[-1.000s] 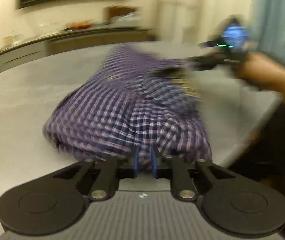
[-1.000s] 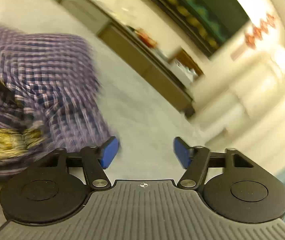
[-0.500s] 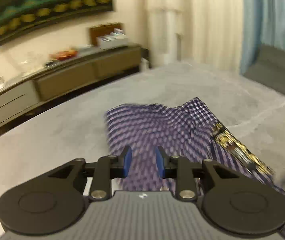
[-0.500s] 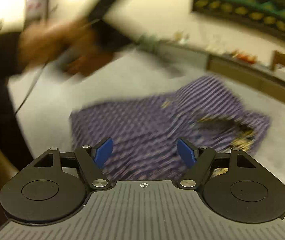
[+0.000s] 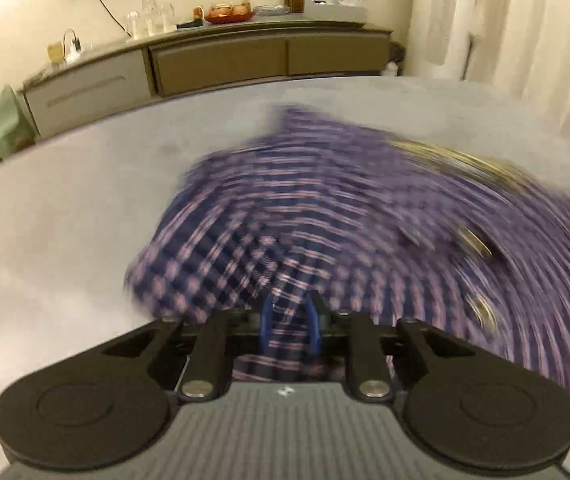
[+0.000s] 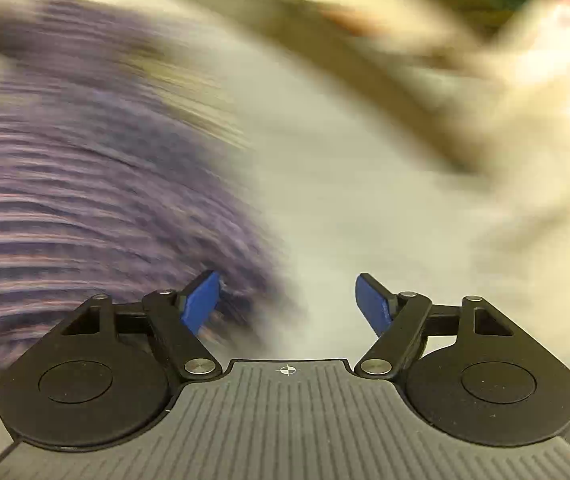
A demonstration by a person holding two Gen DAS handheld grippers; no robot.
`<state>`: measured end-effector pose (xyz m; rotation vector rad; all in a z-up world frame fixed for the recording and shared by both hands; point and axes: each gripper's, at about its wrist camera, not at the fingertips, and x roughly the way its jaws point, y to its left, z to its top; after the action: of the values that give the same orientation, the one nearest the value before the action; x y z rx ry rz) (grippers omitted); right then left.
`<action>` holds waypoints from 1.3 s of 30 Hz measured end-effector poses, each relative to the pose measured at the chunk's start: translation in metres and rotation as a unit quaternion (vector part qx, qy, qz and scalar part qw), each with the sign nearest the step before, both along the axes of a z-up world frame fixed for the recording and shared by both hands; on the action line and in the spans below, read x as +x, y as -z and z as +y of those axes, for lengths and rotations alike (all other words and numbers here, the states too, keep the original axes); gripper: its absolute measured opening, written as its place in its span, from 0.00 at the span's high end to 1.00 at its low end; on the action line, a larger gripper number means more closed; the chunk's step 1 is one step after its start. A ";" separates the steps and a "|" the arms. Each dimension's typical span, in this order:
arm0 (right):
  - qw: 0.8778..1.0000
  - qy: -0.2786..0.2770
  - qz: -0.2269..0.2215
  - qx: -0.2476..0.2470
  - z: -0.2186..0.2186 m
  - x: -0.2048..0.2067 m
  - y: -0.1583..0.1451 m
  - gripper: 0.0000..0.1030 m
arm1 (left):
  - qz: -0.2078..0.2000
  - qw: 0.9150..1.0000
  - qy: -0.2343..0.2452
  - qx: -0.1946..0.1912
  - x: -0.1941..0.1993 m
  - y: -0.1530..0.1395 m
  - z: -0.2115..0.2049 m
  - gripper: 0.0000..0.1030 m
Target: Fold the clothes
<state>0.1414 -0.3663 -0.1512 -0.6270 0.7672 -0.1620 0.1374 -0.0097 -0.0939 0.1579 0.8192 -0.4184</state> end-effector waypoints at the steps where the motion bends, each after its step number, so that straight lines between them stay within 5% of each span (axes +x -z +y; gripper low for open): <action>1: 0.998 0.046 -0.024 -0.023 -0.013 0.010 0.003 0.42 | -0.014 1.000 -0.001 -0.015 -0.012 -0.007 0.006 0.73; 3: 0.995 0.027 -0.042 0.084 -0.021 -0.004 -0.009 0.38 | -0.044 0.998 -0.002 -0.039 -0.031 -0.019 0.015 0.67; 4: 0.990 0.015 -0.050 0.132 -0.022 -0.011 -0.015 0.28 | -0.058 0.998 -0.005 -0.040 -0.033 -0.022 0.017 0.62; 7: 0.979 -0.062 -0.070 0.183 0.010 -0.026 -0.016 0.25 | -0.065 0.997 -0.008 -0.029 -0.027 -0.017 0.011 0.58; 10: 0.976 -0.110 -0.058 0.177 0.044 -0.013 -0.007 0.22 | -0.067 0.998 -0.011 0.016 -0.007 0.001 0.004 0.60; 12: 0.981 -0.091 -0.014 0.171 0.052 0.008 0.014 0.25 | -0.064 0.997 -0.021 0.040 0.010 0.016 0.004 0.59; 21: 0.974 -0.058 0.025 0.218 0.042 0.025 0.027 0.22 | -0.043 0.998 -0.028 -0.023 0.039 0.020 0.035 0.58; 25: 0.976 -0.070 0.018 0.205 0.052 0.032 0.020 0.21 | -0.074 0.995 -0.030 -0.057 0.041 0.006 0.046 0.63; 32: 0.973 -0.055 0.017 0.226 0.046 0.031 0.014 0.14 | -0.034 0.998 -0.048 -0.033 0.074 0.015 0.040 0.66; 35: 0.970 -0.039 0.008 0.241 0.045 0.028 0.008 0.13 | -0.034 0.997 -0.057 -0.040 0.062 0.002 0.044 0.51; 39: 0.961 -0.013 -0.049 0.271 0.052 0.002 -0.017 0.07 | -0.039 0.994 -0.079 -0.067 0.027 -0.021 0.046 0.09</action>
<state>0.1429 -0.3148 -0.1343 -0.1074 0.6685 0.0451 0.1646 0.0361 -0.0733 -0.0143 0.7184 -0.3149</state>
